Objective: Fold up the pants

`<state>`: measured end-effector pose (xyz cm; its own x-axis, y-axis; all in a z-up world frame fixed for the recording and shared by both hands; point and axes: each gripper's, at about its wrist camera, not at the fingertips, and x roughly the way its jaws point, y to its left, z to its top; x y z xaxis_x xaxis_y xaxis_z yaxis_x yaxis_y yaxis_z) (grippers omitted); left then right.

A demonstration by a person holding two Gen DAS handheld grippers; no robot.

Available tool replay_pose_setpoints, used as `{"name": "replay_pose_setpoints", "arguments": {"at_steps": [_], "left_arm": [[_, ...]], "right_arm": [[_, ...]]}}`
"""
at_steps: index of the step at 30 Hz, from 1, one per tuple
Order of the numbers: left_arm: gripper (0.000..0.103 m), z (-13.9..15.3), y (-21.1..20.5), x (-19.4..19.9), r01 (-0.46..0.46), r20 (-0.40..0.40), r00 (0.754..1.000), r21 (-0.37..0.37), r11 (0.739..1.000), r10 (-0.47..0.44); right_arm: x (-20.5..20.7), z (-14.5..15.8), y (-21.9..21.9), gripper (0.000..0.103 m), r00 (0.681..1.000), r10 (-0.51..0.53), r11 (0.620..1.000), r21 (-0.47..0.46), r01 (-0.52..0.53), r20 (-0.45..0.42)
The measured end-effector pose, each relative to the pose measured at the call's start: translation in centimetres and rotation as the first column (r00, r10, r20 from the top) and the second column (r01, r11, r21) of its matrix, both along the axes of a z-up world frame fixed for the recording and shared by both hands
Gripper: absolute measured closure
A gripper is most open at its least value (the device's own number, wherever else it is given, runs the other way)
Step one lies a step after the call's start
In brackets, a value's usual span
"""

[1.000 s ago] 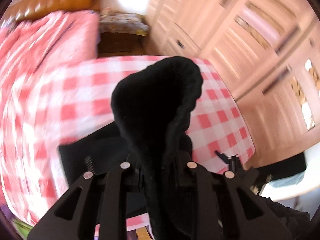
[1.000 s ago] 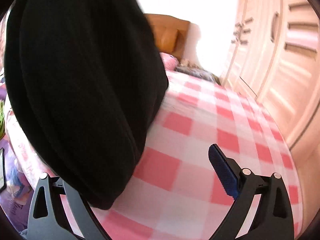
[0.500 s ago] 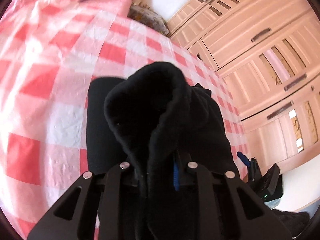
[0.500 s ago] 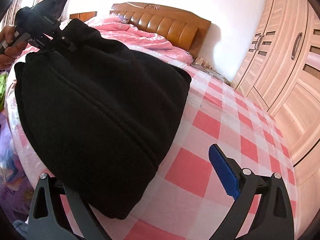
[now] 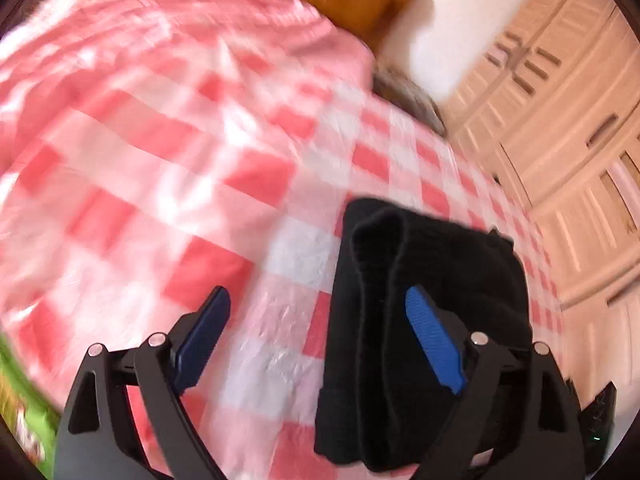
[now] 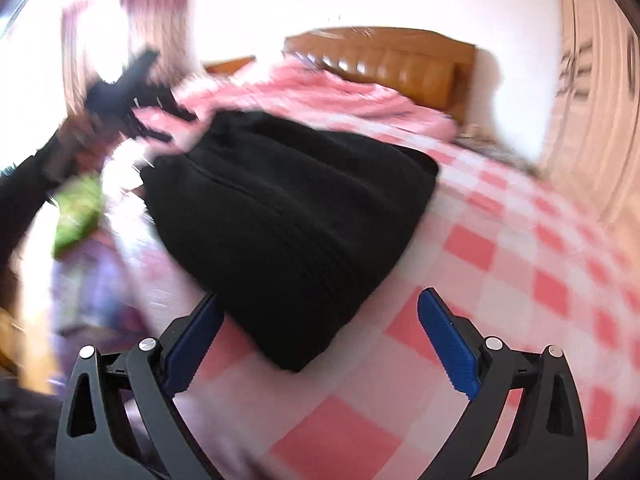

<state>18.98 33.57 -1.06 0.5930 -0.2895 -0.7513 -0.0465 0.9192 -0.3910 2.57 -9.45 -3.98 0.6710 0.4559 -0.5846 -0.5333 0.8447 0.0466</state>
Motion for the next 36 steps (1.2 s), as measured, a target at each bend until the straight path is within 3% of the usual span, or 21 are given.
{"name": "replay_pose_setpoints", "arguments": {"at_steps": [2, 4, 7, 9, 12, 13, 16, 19, 25, 29, 32, 34, 36], "left_arm": [[0.014, 2.4, -2.4, -2.7, 0.038, 0.097, 0.994, 0.019, 0.999, -0.04], [0.013, 3.6, -6.3, -4.0, 0.125, 0.14, 0.981, 0.08, 0.989, -0.136], [0.013, 3.7, -12.8, -5.0, 0.28, 0.152, 0.94, 0.162, 0.946, -0.304], [0.013, 2.0, -16.0, -5.1, 0.349, 0.108, 0.921, 0.194, 0.917, -0.374], [0.013, -1.7, -18.0, -5.3, 0.363, 0.036, 0.92, 0.302, 0.882, -0.391], [0.012, -2.0, -18.1, -5.8, 0.36, 0.06, 0.915, 0.323, 0.875, -0.399], [0.013, -2.3, -16.8, -6.8, 0.357, 0.116, 0.912, 0.243, 0.902, -0.393], [0.013, -2.5, -15.8, -7.1, 0.351, 0.141, 0.915, 0.187, 0.917, -0.379], [0.012, -3.1, -17.6, -8.0, 0.303, 0.158, 0.918, 0.311, 0.901, -0.363], [0.014, -1.3, -18.1, -7.3, 0.241, 0.14, 0.948, 0.273, 0.931, -0.286], [0.012, 1.3, -20.1, -6.9, 0.276, 0.209, 0.914, 0.303, 0.912, -0.347], [0.012, 0.8, -21.7, -5.0, 0.272, 0.174, 0.921, 0.35, 0.896, -0.348], [0.013, -1.0, -22.3, -3.2, 0.29, 0.12, 0.93, 0.344, 0.893, -0.348]], "right_arm": [[-0.2, 1.2, -2.1, 0.008, 0.999, 0.04, 0.983, 0.18, -0.037, -0.016], [0.6, 2.2, -2.8, 0.007, 0.999, 0.033, 0.964, 0.263, -0.023, -0.032], [3.0, 2.7, -1.8, 0.007, 0.994, 0.07, 0.96, 0.276, -0.044, -0.083], [3.8, 2.6, 0.0, 0.007, 0.989, 0.104, 0.967, 0.244, -0.077, -0.101], [3.9, 1.7, 1.9, 0.005, 0.972, 0.195, 0.96, 0.23, -0.162, -0.128], [3.7, 0.7, 2.8, 0.005, 0.961, 0.228, 0.959, 0.205, -0.195, -0.153], [2.9, -0.7, 3.9, 0.004, 0.958, 0.25, 0.964, 0.126, -0.233, -0.138], [3.3, -0.5, 3.4, 0.004, 0.945, 0.279, 0.952, 0.182, -0.247, -0.174], [4.0, -0.5, 2.6, 0.004, 0.929, 0.315, 0.936, 0.225, -0.27, -0.194], [3.5, -1.1, 3.3, 0.004, 0.94, 0.302, 0.944, 0.183, -0.273, -0.155], [3.8, -1.4, 3.5, 0.004, 0.944, 0.294, 0.946, 0.187, -0.265, -0.149], [3.6, -1.4, 3.6, 0.004, 0.946, 0.289, 0.948, 0.18, -0.262, -0.145], [3.5, -1.4, 3.6, 0.004, 0.947, 0.289, 0.949, 0.168, -0.265, -0.138]]}}
